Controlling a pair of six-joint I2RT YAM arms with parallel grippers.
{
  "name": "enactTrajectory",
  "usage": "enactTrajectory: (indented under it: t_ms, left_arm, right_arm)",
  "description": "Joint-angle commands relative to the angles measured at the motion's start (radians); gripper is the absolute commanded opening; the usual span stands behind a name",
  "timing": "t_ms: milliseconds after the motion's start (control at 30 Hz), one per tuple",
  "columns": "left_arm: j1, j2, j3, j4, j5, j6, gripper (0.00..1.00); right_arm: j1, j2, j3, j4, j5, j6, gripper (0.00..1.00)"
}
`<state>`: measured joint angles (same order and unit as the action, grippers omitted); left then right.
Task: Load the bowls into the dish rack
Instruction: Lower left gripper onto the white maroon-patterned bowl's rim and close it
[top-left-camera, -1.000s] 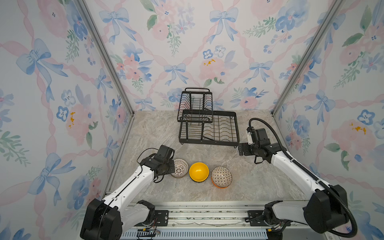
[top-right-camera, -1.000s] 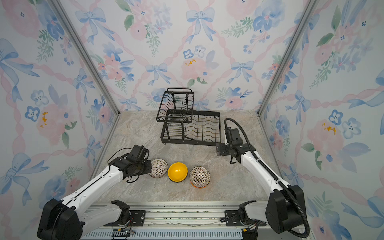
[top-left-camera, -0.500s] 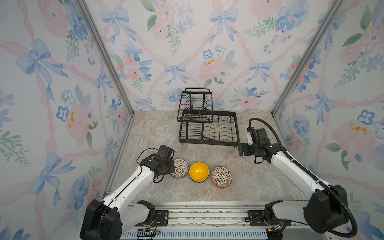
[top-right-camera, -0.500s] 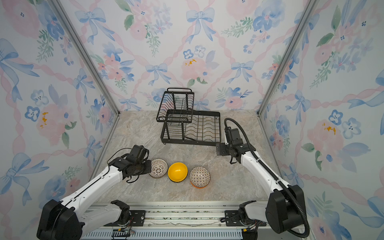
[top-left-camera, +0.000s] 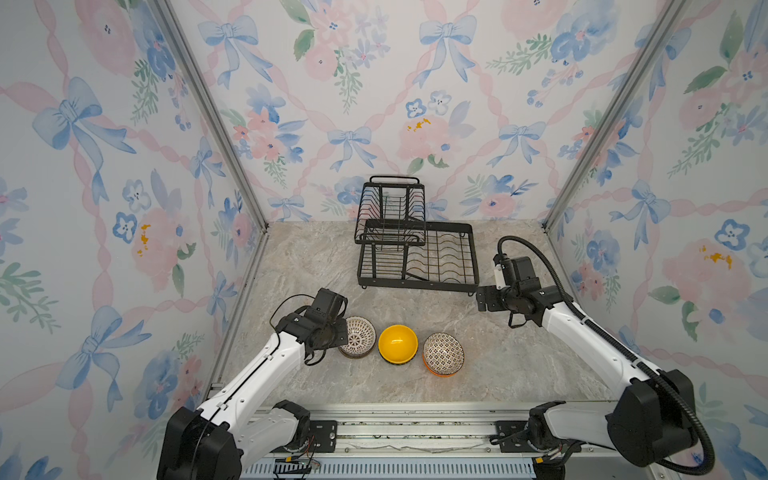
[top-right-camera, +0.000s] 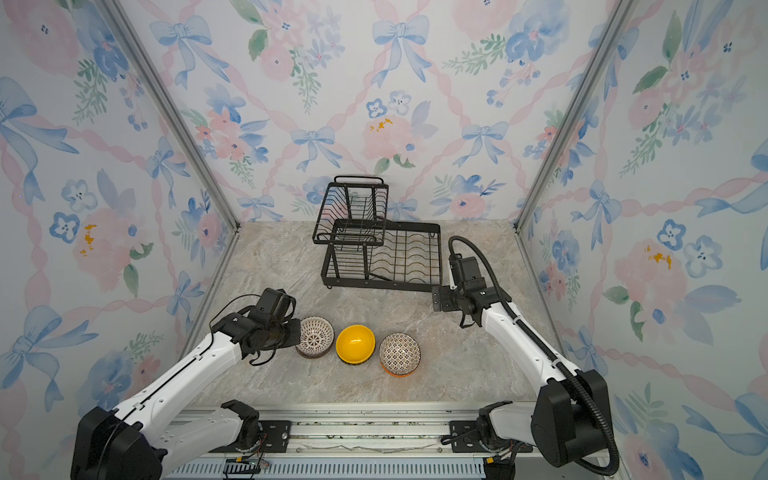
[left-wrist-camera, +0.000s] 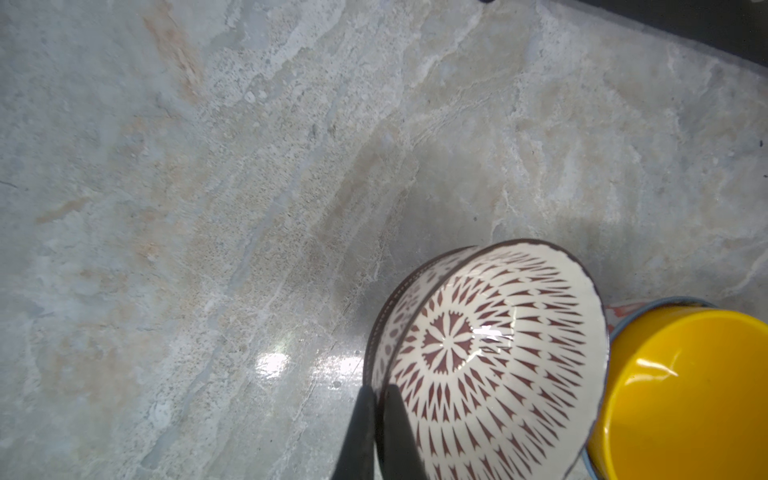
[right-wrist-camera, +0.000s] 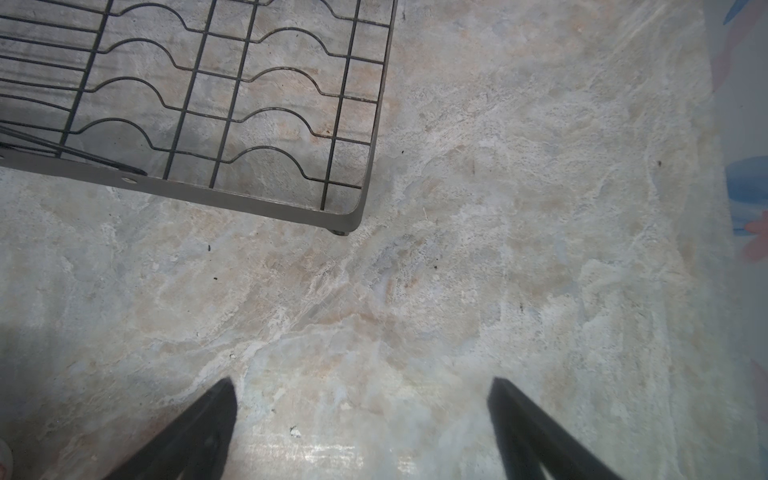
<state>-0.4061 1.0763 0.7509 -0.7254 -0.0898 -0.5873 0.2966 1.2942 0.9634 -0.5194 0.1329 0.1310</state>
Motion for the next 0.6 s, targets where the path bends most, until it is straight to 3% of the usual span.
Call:
enactTrajectory:
  t_ms: [0, 467, 567]
  left_arm:
    - [-0.007, -0.021, 0.036, -0.006, -0.009, 0.013, 0.00]
    - [-0.010, 0.039, 0.012, 0.002, 0.007, 0.007, 0.00]
    - [-0.013, 0.065, 0.007, 0.001, 0.027, 0.007, 0.07]
  right_arm:
    - [0.001, -0.012, -0.002, 0.006, -0.015, 0.006, 0.97]
    - [0.001, -0.011, -0.002, 0.012, -0.023, 0.003, 0.97]
    - [0.001, -0.011, -0.003, 0.012, -0.024, 0.004, 0.97]
